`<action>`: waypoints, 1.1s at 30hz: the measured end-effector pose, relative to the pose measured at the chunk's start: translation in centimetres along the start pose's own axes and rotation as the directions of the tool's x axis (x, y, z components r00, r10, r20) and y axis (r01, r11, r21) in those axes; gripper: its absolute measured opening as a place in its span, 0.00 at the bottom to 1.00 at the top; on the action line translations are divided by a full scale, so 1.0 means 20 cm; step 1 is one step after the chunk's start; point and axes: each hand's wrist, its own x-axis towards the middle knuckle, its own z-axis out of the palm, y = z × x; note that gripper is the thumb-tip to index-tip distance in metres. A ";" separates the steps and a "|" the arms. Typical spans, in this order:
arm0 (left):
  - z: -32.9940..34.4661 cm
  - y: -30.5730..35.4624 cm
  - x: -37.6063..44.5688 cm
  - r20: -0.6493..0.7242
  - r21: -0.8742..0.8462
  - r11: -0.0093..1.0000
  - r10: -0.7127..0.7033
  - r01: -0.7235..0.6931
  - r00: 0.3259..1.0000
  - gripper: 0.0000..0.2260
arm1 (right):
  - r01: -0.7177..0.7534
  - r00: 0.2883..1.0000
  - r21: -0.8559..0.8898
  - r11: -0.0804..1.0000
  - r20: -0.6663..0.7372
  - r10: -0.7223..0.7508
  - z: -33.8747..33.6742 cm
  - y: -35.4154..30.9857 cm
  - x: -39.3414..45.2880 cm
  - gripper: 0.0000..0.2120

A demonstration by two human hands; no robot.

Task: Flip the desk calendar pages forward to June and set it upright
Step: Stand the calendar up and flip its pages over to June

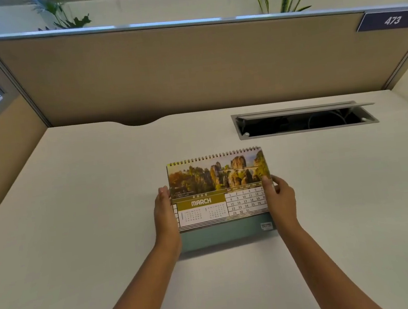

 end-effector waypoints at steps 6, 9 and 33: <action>-0.03 0.01 -0.07 0.121 -0.065 0.990 0.129 -0.121 0.984 0.10 | 0.191 0.978 -0.046 0.980 -0.070 -0.194 -0.06 -0.10 -0.08 0.27; -0.03 0.00 -0.10 0.156 -0.077 0.990 0.126 -0.115 0.980 0.10 | 0.214 0.974 -0.114 0.970 -0.046 -0.220 -0.09 -0.13 -0.11 0.28; -0.04 0.04 -0.09 0.217 -0.157 0.986 0.095 -0.062 0.971 0.17 | -0.151 0.947 0.380 0.913 0.319 0.024 -0.34 -0.33 -0.10 0.18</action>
